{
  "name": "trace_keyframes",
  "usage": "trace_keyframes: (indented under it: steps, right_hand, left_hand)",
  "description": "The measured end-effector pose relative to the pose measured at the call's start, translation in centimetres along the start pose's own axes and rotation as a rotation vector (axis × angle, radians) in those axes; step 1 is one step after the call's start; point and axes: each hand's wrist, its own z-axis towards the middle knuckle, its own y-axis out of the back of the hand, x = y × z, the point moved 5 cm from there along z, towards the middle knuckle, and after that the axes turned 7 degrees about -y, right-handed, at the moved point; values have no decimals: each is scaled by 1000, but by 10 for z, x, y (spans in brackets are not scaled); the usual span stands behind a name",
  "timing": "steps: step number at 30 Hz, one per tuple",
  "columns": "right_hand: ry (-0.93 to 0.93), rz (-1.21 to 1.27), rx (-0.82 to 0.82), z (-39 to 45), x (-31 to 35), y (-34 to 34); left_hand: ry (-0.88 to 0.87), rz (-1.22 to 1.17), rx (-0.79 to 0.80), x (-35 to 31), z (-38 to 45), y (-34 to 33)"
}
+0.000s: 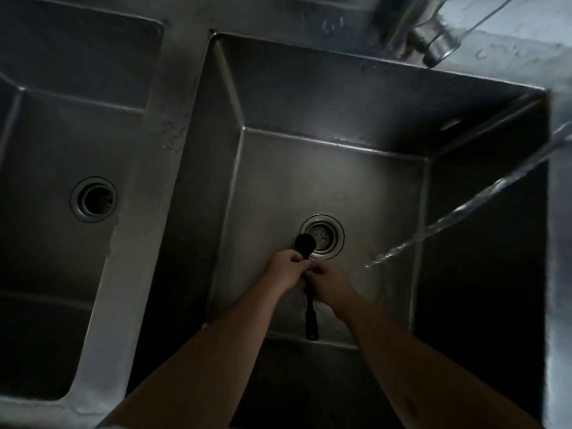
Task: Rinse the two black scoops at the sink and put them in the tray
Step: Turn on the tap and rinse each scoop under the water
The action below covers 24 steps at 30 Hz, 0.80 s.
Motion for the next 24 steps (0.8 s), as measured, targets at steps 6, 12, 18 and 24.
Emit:
trace_keyframes:
  steps: [6,12,18,24]
  right_hand:
    - [-147,432,-72,-58,-20,41]
    - [-188,467,-176,-96,-35,67]
    - [-180,500,-207,-110,-36,77]
    - [-148,318,-278,-112,-28,87]
  left_hand:
    - [-25,-311,40,-51,-28,-32]
    - [-59,-456,154,-90,-50,-60]
    - [-31,-493,193,-106,-59,-71]
    - [43,-359,117,-103,-62,-71]
